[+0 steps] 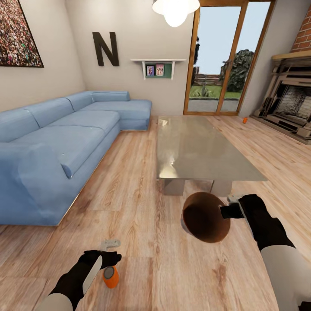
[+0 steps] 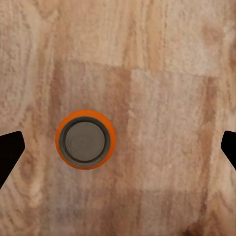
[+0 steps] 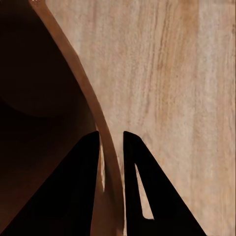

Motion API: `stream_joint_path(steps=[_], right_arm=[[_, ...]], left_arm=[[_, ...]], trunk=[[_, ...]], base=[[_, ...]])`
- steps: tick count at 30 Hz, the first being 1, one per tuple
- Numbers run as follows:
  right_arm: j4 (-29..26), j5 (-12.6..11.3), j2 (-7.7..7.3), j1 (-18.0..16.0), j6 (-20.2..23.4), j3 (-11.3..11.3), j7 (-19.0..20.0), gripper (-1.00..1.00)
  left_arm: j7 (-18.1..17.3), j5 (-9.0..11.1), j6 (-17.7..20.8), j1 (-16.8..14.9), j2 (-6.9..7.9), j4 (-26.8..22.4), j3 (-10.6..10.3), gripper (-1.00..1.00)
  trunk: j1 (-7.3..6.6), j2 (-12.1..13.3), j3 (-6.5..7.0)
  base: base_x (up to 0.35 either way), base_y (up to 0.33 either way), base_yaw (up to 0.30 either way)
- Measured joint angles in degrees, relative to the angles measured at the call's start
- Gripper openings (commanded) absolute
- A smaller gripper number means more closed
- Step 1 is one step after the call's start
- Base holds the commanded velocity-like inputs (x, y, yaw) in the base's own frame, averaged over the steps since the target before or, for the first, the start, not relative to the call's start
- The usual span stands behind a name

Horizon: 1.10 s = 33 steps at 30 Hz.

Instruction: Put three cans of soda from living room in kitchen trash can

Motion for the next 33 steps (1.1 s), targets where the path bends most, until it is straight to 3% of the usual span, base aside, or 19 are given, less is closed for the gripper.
stream_joint_path(steps=[1,2,3,6,7,8,11,12,16,20,24,29,33], right_arm=[[0.0,-4.6,0.03,0.0,0.5,0.1,0.4,-1.0],[0.0,-7.4,0.04,0.0,0.5,0.1,0.6,-1.0],[0.0,-7.4,0.05,0.0,0.5,0.1,0.6,-1.0],[0.0,1.1,0.0,0.0,-0.2,0.0,-0.1,-1.0],[0.0,2.3,0.0,0.0,-0.2,0.0,-0.1,-1.0],[0.0,1.4,0.03,0.0,-0.2,0.0,-0.1,-1.0],[0.0,-4.9,0.14,0.0,0.5,0.1,0.3,-1.0],[0.0,-5.0,0.14,0.0,0.5,0.2,0.3,-1.0],[0.0,0.1,0.17,0.0,-0.1,0.1,0.0,-1.0],[0.0,-3.7,0.19,0.0,0.5,0.2,0.2,-1.0],[0.0,-0.7,0.2,0.0,0.1,0.1,0.0,-1.0],[0.0,-3.2,0.24,0.0,0.4,0.2,0.2,-1.0],[0.0,-1.6,0.17,0.0,0.2,0.1,0.1,-1.0]], left_arm=[[0.0,0.0,0.0,0.0,-0.01,0.0,0.0,1.0],[0.0,0.0,0.0,0.0,-0.01,0.0,0.0,1.0],[0.0,0.0,0.0,0.0,-0.01,0.0,0.0,1.0],[0.0,0.0,0.0,0.0,0.0,0.0,0.0,1.0],[0.0,0.0,0.0,0.0,0.0,0.0,0.0,1.0],[0.0,0.0,0.0,0.0,0.0,0.0,0.0,1.0],[0.0,0.0,0.0,0.0,-0.01,0.0,0.0,1.0],[0.0,0.0,0.0,0.0,-0.01,0.0,0.0,1.0],[0.0,0.0,0.0,0.0,0.0,0.0,0.0,1.0],[0.0,0.0,0.0,0.0,-0.01,0.0,0.0,1.0],[0.0,0.0,0.0,0.0,-0.01,0.0,0.0,1.0],[0.0,0.0,0.0,0.0,-0.01,0.0,0.0,1.0],[0.0,0.0,0.0,0.0,-0.01,0.0,0.0,1.0]], trunk=[[0.0,0.0,0.0],[-0.01,0.0,0.01],[-0.01,0.0,0.01],[0.0,0.0,0.0],[0.0,0.0,0.0],[0.0,0.0,0.0],[0.0,0.0,0.0],[-0.01,0.0,0.01],[0.0,0.0,0.0],[0.0,0.0,0.0],[0.0,0.0,0.0],[0.0,0.0,0.0],[0.0,0.0,0.0]], base=[[0.0,0.0,0.0],[0.0,0.0,0.0],[0.0,0.0,0.0],[0.0,0.0,0.0],[0.0,0.0,0.0],[0.0,0.0,0.0],[0.0,0.0,0.0],[0.0,0.0,0.0],[0.0,0.0,0.0],[-0.017,0.01,0.0],[-0.124,0.095,0.0],[-0.183,0.142,0.0],[-0.052,0.041,0.0]])
